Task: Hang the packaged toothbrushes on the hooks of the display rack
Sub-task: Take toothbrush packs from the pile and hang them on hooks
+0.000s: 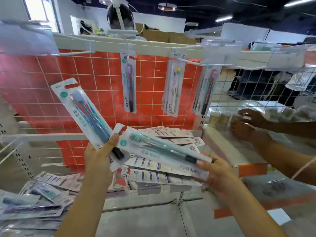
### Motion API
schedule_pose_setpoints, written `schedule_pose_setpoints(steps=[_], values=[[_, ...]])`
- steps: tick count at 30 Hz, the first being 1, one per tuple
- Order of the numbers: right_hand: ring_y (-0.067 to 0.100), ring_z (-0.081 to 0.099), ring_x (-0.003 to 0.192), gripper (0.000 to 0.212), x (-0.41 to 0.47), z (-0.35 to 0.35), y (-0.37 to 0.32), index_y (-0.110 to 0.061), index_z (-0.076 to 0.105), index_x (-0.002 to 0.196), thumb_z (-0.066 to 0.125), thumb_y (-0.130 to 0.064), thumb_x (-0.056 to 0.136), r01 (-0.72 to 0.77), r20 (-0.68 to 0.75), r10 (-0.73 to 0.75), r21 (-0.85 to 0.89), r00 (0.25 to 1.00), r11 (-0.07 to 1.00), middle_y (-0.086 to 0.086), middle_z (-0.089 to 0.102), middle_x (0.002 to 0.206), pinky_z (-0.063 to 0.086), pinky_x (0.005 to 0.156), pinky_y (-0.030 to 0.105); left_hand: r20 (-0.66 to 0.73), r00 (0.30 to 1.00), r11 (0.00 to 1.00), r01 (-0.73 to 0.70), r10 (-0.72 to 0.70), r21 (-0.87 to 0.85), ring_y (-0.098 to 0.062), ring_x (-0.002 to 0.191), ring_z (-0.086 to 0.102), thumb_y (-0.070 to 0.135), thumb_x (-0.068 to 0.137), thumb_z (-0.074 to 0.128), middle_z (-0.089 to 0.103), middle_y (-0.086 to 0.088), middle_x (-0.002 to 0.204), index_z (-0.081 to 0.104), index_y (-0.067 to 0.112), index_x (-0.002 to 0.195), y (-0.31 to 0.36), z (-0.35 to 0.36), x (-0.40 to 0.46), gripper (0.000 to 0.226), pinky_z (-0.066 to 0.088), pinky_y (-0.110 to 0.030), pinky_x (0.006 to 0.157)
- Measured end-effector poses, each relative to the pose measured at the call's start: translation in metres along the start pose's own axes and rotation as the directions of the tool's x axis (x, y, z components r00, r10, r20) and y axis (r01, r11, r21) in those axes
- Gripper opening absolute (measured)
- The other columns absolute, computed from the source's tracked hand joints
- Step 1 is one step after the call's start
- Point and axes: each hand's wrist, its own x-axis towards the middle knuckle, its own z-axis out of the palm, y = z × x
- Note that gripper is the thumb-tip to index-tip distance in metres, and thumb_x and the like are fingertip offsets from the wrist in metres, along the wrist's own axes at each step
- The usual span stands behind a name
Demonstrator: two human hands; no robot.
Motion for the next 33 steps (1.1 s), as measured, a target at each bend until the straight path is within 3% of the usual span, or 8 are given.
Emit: schedule_pose_setpoints(steps=[3, 6, 8, 12, 20, 26, 30, 33], values=[[0.025, 0.067, 0.06, 0.069, -0.006, -0.009, 0.014, -0.006, 0.054, 0.083, 0.092, -0.006, 0.025, -0.109, 0.17, 0.15, -0.228, 0.974, 0.968, 0.016, 0.067, 0.075, 0.051, 0.043, 0.026, 0.03, 0.999, 0.999, 0.037, -0.038, 0.021, -0.016, 0.063, 0.07, 0.022, 0.054, 0.072, 0.072, -0.001, 0.068, 0.06, 0.014, 0.092, 0.001, -0.005, 0.0, 0.041, 0.054, -0.033, 0.046], [0.011, 0.063, 0.063, 0.063, -0.019, 0.003, 0.025, -0.014, 0.045, 0.104, 0.074, 0.002, 0.051, -0.081, 0.244, 0.243, -0.529, 0.939, 0.845, 0.002, 0.071, 0.077, 0.047, 0.053, 0.023, 0.051, 0.996, 0.996, 0.069, -0.072, 0.056, -0.019, 0.068, 0.071, 0.027, 0.046, 0.083, 0.073, -0.004, 0.075, 0.063, 0.012, 0.095, -0.004, -0.006, -0.003, 0.055, 0.056, -0.036, 0.05], [-0.002, 0.057, 0.064, 0.068, -0.029, 0.02, 0.03, -0.037, 0.04, 0.114, 0.072, -0.007, 0.062, 0.045, 0.246, 0.204, -0.735, 0.948, 0.677, -0.007, 0.068, 0.093, 0.045, 0.06, 0.018, 0.056, 0.992, 0.987, 0.106, -0.114, 0.123, -0.027, 0.078, 0.07, 0.037, 0.037, 0.091, 0.073, -0.01, 0.085, 0.064, 0.01, 0.102, -0.009, -0.002, -0.009, 0.075, 0.056, -0.047, 0.064], [-0.014, 0.049, 0.081, 0.09, -0.046, 0.053, 0.04, -0.061, 0.005, 0.123, 0.074, -0.034, 0.073, 0.169, 0.221, 0.071, -0.882, 0.973, 0.44, -0.036, 0.041, 0.101, 0.036, 0.066, -0.005, 0.114, 0.973, 0.967, 0.177, -0.2, 0.182, -0.023, 0.068, 0.07, 0.015, 0.063, 0.069, 0.072, -0.008, 0.075, 0.061, 0.009, 0.097, -0.016, 0.01, -0.024, 0.036, 0.058, -0.042, 0.054], [-0.015, 0.049, 0.094, 0.102, -0.038, 0.044, 0.051, -0.06, -0.005, 0.126, 0.074, -0.017, 0.076, 0.297, 0.07, -0.36, -0.719, 0.931, 0.629, -0.043, 0.029, 0.114, 0.04, 0.069, -0.001, 0.182, 0.968, 0.931, 0.102, -0.174, 0.351, -0.017, 0.065, 0.07, 0.017, 0.056, 0.073, 0.073, -0.005, 0.074, 0.061, 0.0, 0.103, -0.009, 0.005, -0.04, 0.051, 0.056, -0.028, 0.059], [-0.015, 0.038, 0.121, 0.101, -0.026, 0.033, 0.048, -0.051, 0.005, 0.141, 0.074, -0.017, 0.075, 0.371, 0.051, -0.462, -0.676, 0.885, 0.637, -0.031, 0.029, 0.139, 0.035, 0.092, 0.008, 0.17, 0.969, 0.906, 0.097, -0.181, 0.411, -0.019, 0.064, 0.071, 0.02, 0.053, 0.075, 0.073, -0.005, 0.071, 0.061, 0.006, 0.098, -0.022, 0.009, -0.058, 0.049, 0.056, -0.026, 0.06], [-0.015, 0.044, 0.112, 0.101, -0.023, 0.025, 0.033, -0.051, 0.005, 0.135, 0.074, -0.01, 0.074, 0.404, 0.043, -0.509, -0.668, 0.86, 0.625, -0.019, 0.034, 0.136, 0.034, 0.078, -0.007, 0.151, 0.975, 0.907, 0.088, -0.164, 0.411, -0.024, 0.067, 0.071, 0.018, 0.054, 0.076, 0.073, -0.008, 0.072, 0.061, 0.009, 0.096, -0.028, 0.02, -0.064, 0.046, 0.056, -0.03, 0.063], [0.006, 0.042, 0.124, 0.098, -0.022, 0.013, 0.022, -0.048, 0.008, 0.135, 0.073, -0.008, 0.074, 0.415, 0.067, -0.527, -0.704, 0.847, 0.577, -0.01, 0.037, 0.14, 0.038, 0.093, 0.009, 0.117, 0.982, 0.903, 0.088, -0.151, 0.421, -0.021, 0.074, 0.069, 0.017, 0.054, 0.076, 0.072, -0.005, 0.076, 0.062, 0.009, 0.097, -0.034, 0.032, -0.07, 0.047, 0.056, -0.023, 0.062]])
